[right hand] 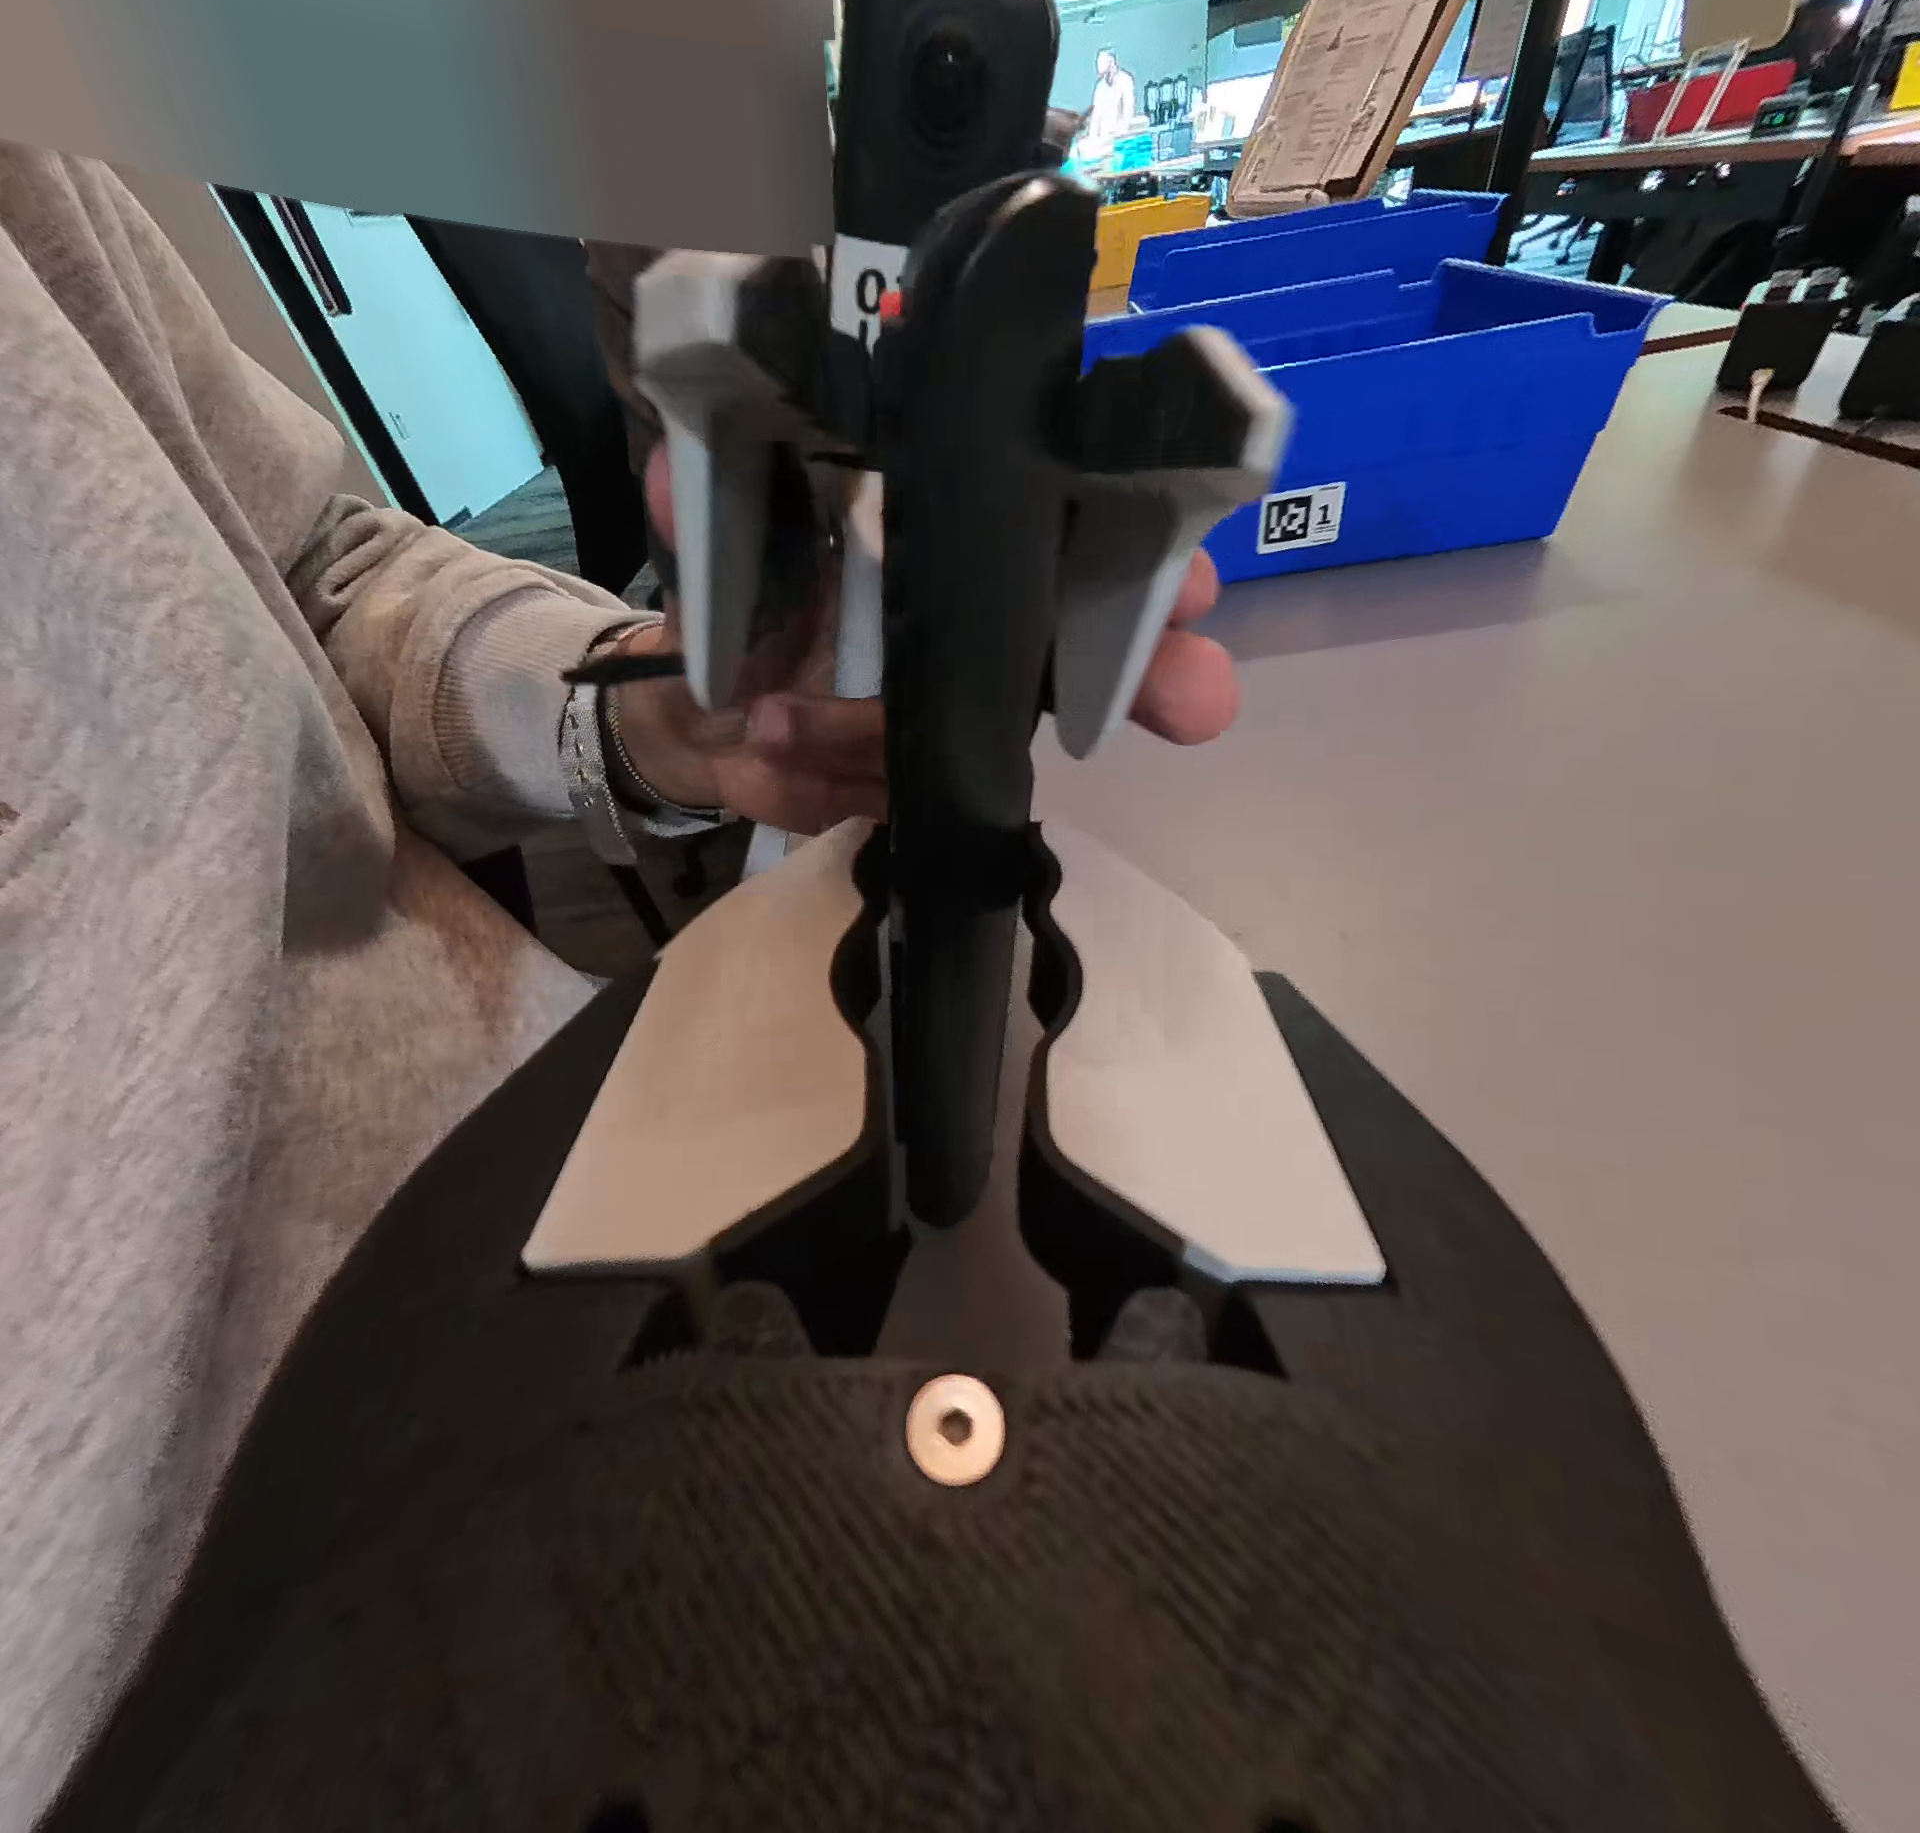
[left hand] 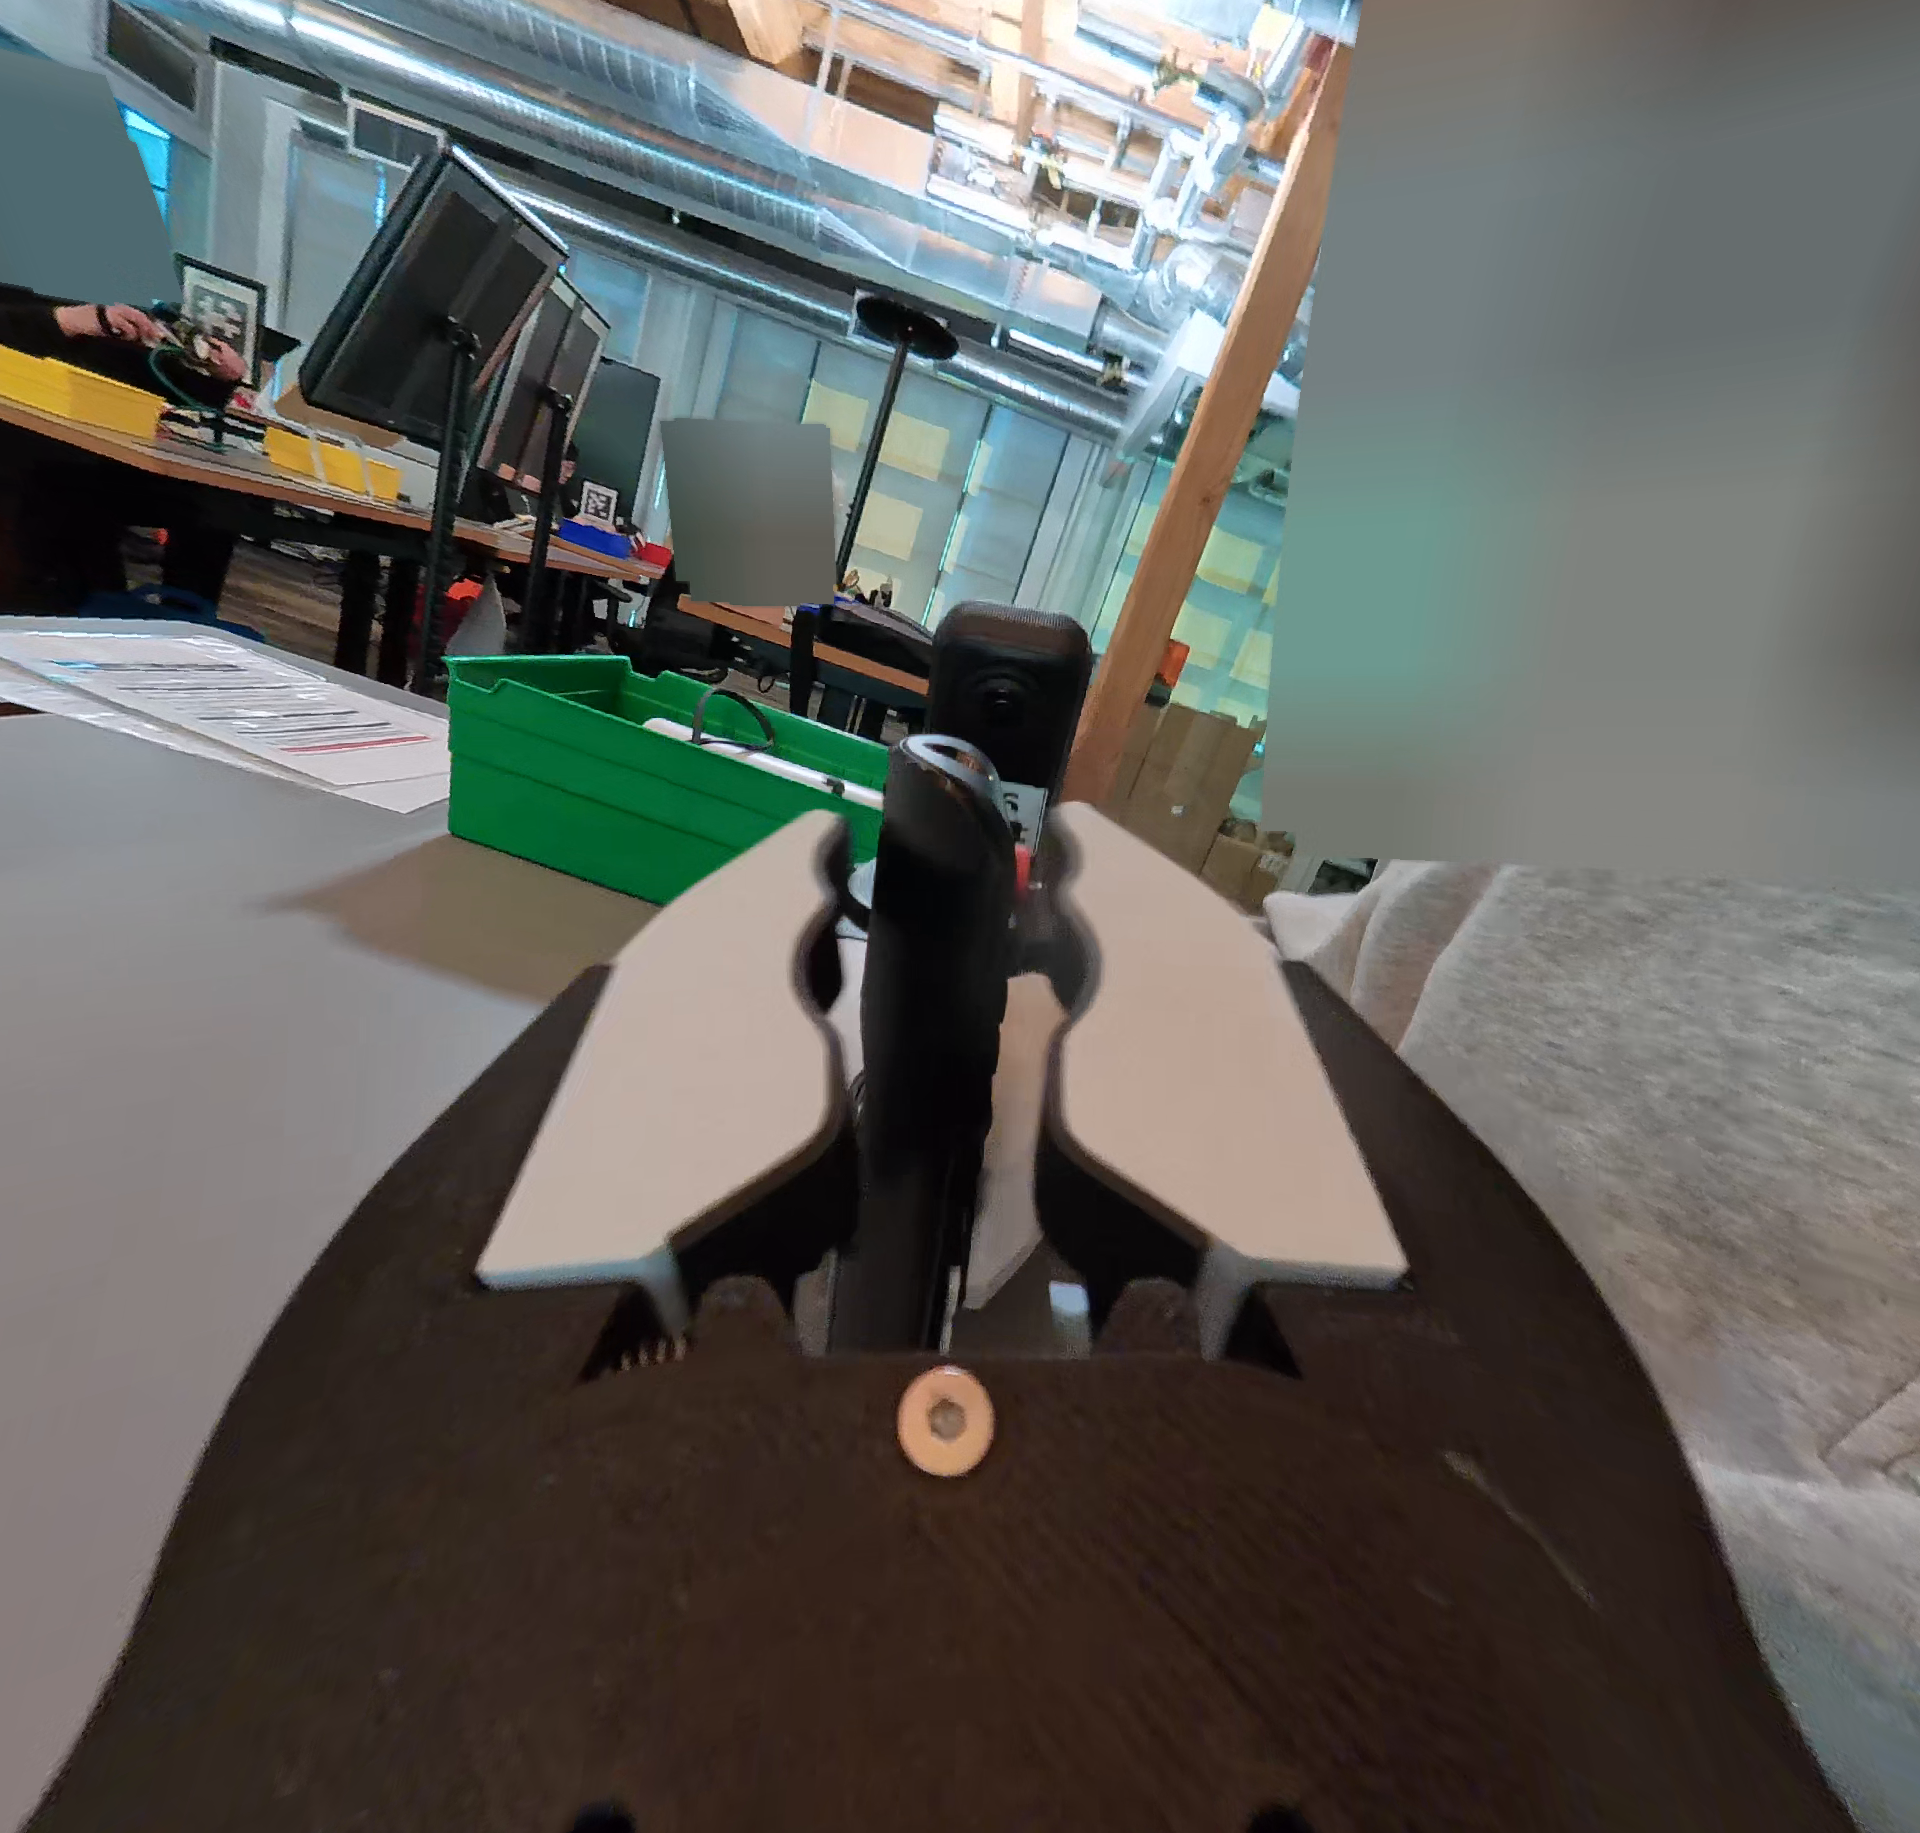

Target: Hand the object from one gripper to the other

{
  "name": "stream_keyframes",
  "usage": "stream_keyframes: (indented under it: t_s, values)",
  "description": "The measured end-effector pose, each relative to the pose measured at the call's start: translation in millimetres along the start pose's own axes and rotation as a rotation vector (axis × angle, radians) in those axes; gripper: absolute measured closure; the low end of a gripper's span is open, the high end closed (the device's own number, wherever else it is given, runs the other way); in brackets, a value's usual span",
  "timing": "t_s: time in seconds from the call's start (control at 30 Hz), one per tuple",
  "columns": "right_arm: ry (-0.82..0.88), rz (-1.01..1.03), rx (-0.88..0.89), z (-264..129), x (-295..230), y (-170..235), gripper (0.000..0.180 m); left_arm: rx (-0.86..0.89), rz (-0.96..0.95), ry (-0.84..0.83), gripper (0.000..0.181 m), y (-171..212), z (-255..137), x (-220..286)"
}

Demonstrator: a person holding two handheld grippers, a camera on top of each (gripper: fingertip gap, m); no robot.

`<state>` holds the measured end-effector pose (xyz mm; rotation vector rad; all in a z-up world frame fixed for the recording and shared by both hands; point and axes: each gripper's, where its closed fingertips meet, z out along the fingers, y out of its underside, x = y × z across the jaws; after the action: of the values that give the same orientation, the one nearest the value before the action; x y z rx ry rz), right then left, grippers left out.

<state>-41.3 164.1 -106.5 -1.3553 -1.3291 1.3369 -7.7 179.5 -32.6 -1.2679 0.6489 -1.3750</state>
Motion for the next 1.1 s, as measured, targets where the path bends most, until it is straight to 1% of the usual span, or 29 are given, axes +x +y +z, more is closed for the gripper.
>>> stream_keyframes:
  t_s: [0.07,0.1,0.13,0.2,0.27,0.37,0.4,0.47,0.5,0.63,0.7,0.83,1.0,1.1]
  values:
    - [0.009,-0.003,0.015,-2.2,2.4,-2.8,0.155,0.041,-0.046,-0.017,0.111,-4.7,-0.1,-4.3]
    - [0.018,-0.009,0.026,-4.3,4.0,-5.2,0.154,0.061,-0.064,-0.032,0.100,-7.2,-1.5,-7.9]
    - [0.026,-0.011,0.039,-6.8,5.8,-7.7,0.154,0.080,-0.071,-0.054,0.093,-9.9,-3.8,-12.5]
    - [0.041,-0.008,0.069,-12.4,10.0,-13.2,0.155,0.099,-0.066,-0.096,0.085,-13.2,-8.8,-21.0]
    - [0.056,-0.002,0.097,-18.3,14.2,-18.6,0.155,0.043,-0.066,-0.093,0.084,-6.6,-10.6,-25.3]
    - [0.069,0.002,0.136,-27.0,17.8,-26.5,0.155,-0.132,-0.066,-0.063,0.090,20.8,-10.4,-27.6]
    - [0.072,0.000,0.149,-29.5,18.0,-29.6,0.155,-0.197,-0.063,-0.045,0.094,31.6,-9.4,-25.5]
    - [0.078,-0.007,0.182,-34.0,17.3,-36.2,0.155,-0.307,-0.020,-0.007,0.114,49.4,-6.2,-17.1]
    - [0.076,-0.012,0.200,-35.8,15.9,-39.9,0.155,-0.338,0.016,0.007,0.120,55.1,-3.6,-12.3]
    - [0.058,-0.027,0.249,-39.3,8.7,-50.1,0.155,-0.459,0.091,0.012,0.122,80.4,1.4,-7.4]
    - [0.043,-0.021,0.244,-37.5,6.1,-49.3,0.154,-0.477,0.091,0.016,0.129,85.3,2.4,-6.8]
    - [0.036,-0.036,0.224,-34.2,2.9,-47.3,0.154,-0.444,0.076,0.031,0.140,80.3,3.4,-4.0]
    - [0.056,-0.050,0.197,-32.3,2.7,-46.9,0.155,-0.482,0.034,0.046,0.125,90.2,1.3,-5.6]
    - [0.056,-0.065,0.181,-30.8,0.6,-46.6,0.155,-0.490,0.059,0.059,0.128,93.1,2.9,-2.2]
